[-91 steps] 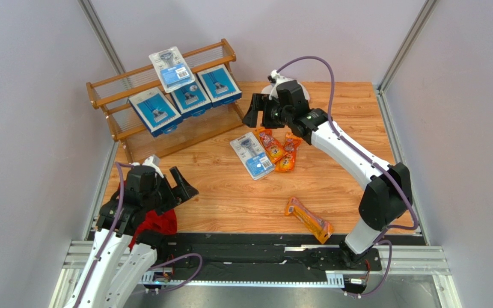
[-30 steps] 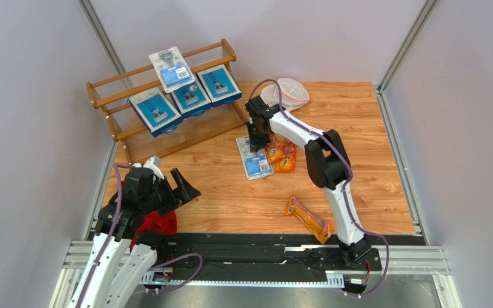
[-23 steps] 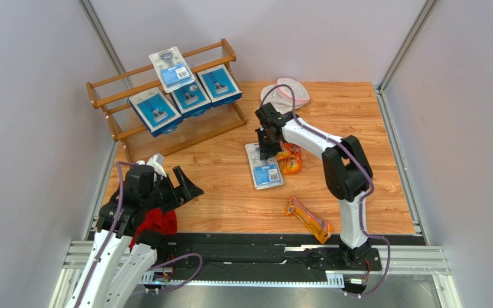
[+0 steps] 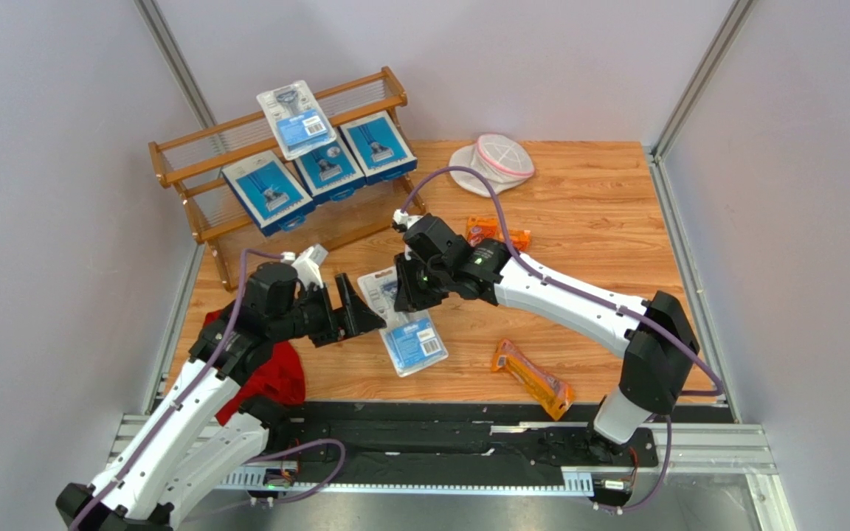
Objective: Place and organize the shaving razors onto the shelf
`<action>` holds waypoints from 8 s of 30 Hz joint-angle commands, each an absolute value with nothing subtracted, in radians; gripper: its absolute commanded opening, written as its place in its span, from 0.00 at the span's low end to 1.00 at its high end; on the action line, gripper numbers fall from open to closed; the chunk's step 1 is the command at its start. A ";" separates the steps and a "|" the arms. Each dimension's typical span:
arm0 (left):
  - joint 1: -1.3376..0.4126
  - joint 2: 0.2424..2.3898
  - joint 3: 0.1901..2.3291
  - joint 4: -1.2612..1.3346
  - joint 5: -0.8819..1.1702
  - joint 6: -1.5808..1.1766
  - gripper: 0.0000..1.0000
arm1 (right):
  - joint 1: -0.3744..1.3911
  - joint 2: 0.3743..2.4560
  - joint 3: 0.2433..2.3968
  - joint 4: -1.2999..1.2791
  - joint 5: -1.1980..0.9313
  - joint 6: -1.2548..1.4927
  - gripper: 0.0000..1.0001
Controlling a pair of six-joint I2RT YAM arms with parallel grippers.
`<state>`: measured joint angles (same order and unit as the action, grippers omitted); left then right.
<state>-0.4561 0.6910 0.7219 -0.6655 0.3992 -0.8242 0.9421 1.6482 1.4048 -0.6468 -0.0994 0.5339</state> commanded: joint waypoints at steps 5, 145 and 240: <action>-0.506 0.704 0.706 -0.577 0.342 -0.862 0.77 | 0.988 1.562 1.434 -0.577 -0.147 0.604 0.00; -0.506 0.693 0.925 -0.864 -0.066 -0.808 0.85 | 1.065 0.824 0.558 0.324 0.164 1.028 0.00; -0.506 0.578 1.100 -1.160 -0.278 -0.534 0.91 | 0.566 2.387 2.299 0.236 -0.227 1.308 0.08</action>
<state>-0.5045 0.5903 1.0695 -1.1709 -0.2718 -0.5541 0.5724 2.3577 2.2562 0.1799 -0.2459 1.2709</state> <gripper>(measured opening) 0.907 0.161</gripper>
